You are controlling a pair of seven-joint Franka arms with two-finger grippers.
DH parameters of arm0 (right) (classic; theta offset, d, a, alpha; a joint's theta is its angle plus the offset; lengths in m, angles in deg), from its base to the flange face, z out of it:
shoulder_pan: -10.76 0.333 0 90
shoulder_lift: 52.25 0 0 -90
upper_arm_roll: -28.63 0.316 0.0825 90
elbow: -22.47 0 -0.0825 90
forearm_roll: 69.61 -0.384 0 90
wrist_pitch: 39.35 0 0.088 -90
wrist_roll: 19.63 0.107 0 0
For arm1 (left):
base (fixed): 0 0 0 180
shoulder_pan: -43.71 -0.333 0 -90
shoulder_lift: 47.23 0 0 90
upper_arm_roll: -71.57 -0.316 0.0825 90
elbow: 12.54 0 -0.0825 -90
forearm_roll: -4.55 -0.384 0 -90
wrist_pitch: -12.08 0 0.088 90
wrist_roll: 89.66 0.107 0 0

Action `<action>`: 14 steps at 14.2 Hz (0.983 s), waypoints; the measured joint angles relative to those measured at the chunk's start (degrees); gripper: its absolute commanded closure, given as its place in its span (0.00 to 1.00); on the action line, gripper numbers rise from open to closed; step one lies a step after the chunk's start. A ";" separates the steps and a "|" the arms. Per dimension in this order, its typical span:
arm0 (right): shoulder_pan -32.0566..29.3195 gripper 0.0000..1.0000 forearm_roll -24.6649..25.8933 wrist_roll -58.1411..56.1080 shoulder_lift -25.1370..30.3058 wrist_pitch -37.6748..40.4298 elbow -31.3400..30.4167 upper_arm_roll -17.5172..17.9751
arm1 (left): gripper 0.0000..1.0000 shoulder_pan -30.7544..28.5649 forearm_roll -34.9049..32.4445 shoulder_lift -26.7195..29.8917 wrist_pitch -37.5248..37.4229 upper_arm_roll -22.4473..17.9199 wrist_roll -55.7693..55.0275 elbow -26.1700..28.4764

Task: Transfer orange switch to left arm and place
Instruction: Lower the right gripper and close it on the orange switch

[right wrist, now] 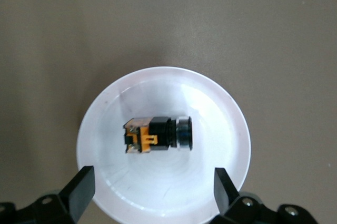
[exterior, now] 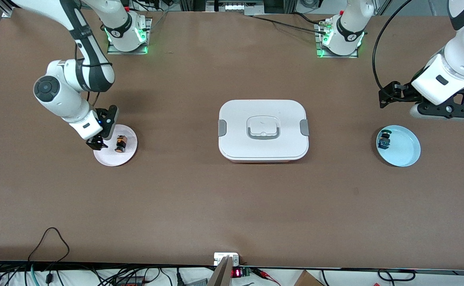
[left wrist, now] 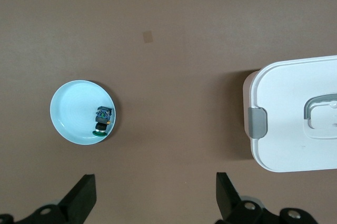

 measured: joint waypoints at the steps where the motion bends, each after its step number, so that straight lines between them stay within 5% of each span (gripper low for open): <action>1: 0.01 0.00 0.00 -0.57 -1.36 -1.84 -0.01 0.03 | 0.00 0.00 0.00 0.00 0.00 0.00 0.00 0.00; 14: 0.81 0.00 0.00 -1.08 -6.12 -8.37 0.04 0.55 | 0.00 0.00 0.00 -0.02 0.00 0.00 0.00 0.00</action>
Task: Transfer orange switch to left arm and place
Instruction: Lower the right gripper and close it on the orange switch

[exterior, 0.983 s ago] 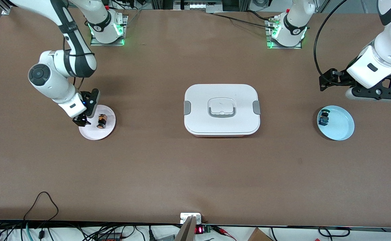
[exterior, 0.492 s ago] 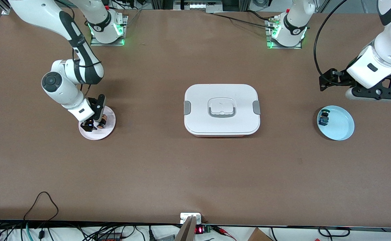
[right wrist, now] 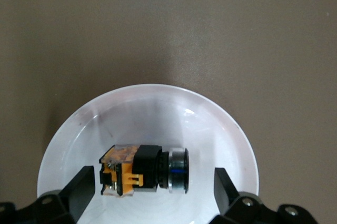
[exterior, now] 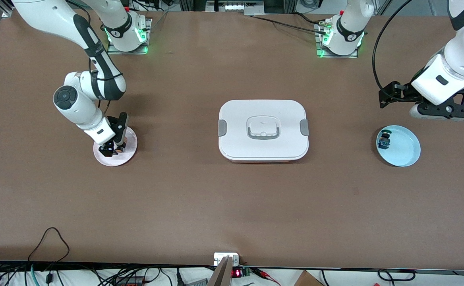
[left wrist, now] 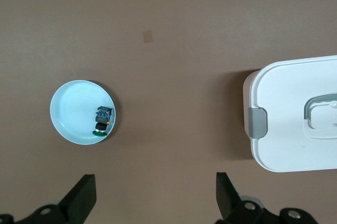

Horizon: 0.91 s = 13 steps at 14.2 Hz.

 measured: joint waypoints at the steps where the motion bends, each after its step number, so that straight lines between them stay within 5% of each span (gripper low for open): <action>1: 0.00 0.00 0.00 0.00 -0.31 -0.31 0.01 0.00 | 0.00 0.00 0.00 0.00 0.00 0.00 0.00 0.00; 8: 0.01 0.04 0.00 0.03 -2.18 -2.79 0.11 0.00 | 0.00 0.00 0.00 0.00 0.00 0.00 0.00 0.00; 13: 0.12 0.65 0.00 0.08 -2.33 -2.95 0.17 0.01 | 0.00 0.00 0.00 0.00 0.00 0.00 0.00 0.00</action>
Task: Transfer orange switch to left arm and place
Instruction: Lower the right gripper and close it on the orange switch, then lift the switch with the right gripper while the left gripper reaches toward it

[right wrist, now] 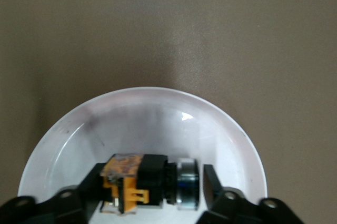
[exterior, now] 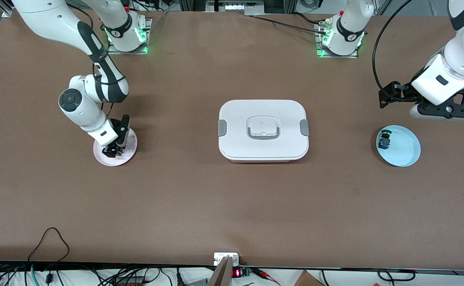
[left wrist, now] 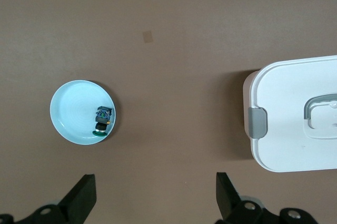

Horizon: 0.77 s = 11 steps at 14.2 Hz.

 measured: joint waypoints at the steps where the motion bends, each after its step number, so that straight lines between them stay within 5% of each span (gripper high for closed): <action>1: 0.02 0.77 0.00 0.01 0.01 -0.04 0.06 0.00 | 0.00 0.00 0.00 0.00 0.00 0.00 0.00 0.00; 4: 0.06 0.96 0.00 0.00 0.03 -0.16 0.24 0.00 | 0.00 0.00 0.00 0.00 0.00 0.00 0.00 0.00; 7: 0.31 0.99 0.00 -0.03 0.86 2.31 2.11 0.34 | 0.00 0.00 0.00 0.00 0.00 0.00 0.00 0.00; 11: 0.77 1.00 -0.28 -0.03 4.19 21.23 11.35 1.55 | 0.00 0.00 0.00 0.00 0.00 0.00 0.00 0.00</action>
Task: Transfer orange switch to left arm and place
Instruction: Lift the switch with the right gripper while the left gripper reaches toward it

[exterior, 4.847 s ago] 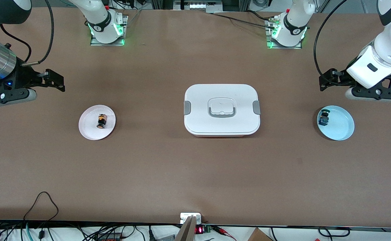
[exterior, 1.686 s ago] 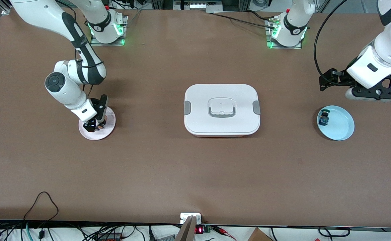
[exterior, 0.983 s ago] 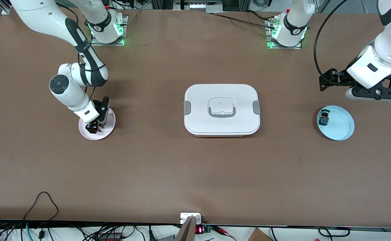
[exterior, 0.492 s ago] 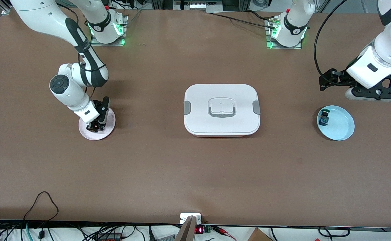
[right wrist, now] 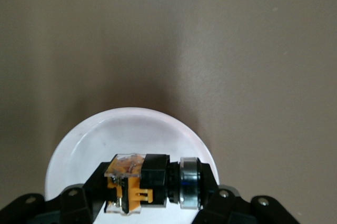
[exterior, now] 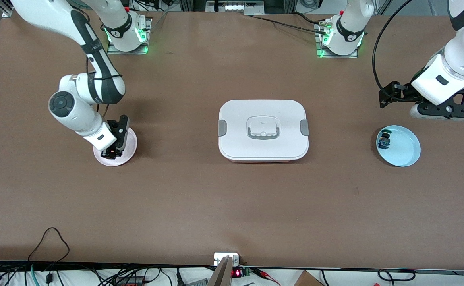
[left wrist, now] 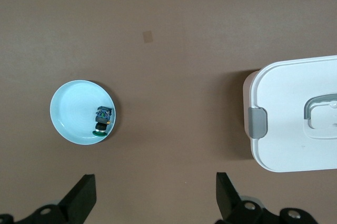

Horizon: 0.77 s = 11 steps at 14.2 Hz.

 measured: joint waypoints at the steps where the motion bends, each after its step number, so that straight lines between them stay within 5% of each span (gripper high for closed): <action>1: 0.01 1.00 -1.16 0.03 0.57 4.56 2.82 0.62 | 0.00 0.00 0.00 0.00 0.00 0.00 0.00 0.00; 5: 1.65 1.00 -17.23 0.01 0.92 16.06 11.82 2.73 | 0.00 0.00 0.06 0.00 0.00 0.01 0.00 0.00; 11: 11.52 1.00 -50.20 -0.26 0.11 14.62 13.02 3.19 | 0.00 -0.64 4.65 -0.01 0.00 0.02 0.00 0.00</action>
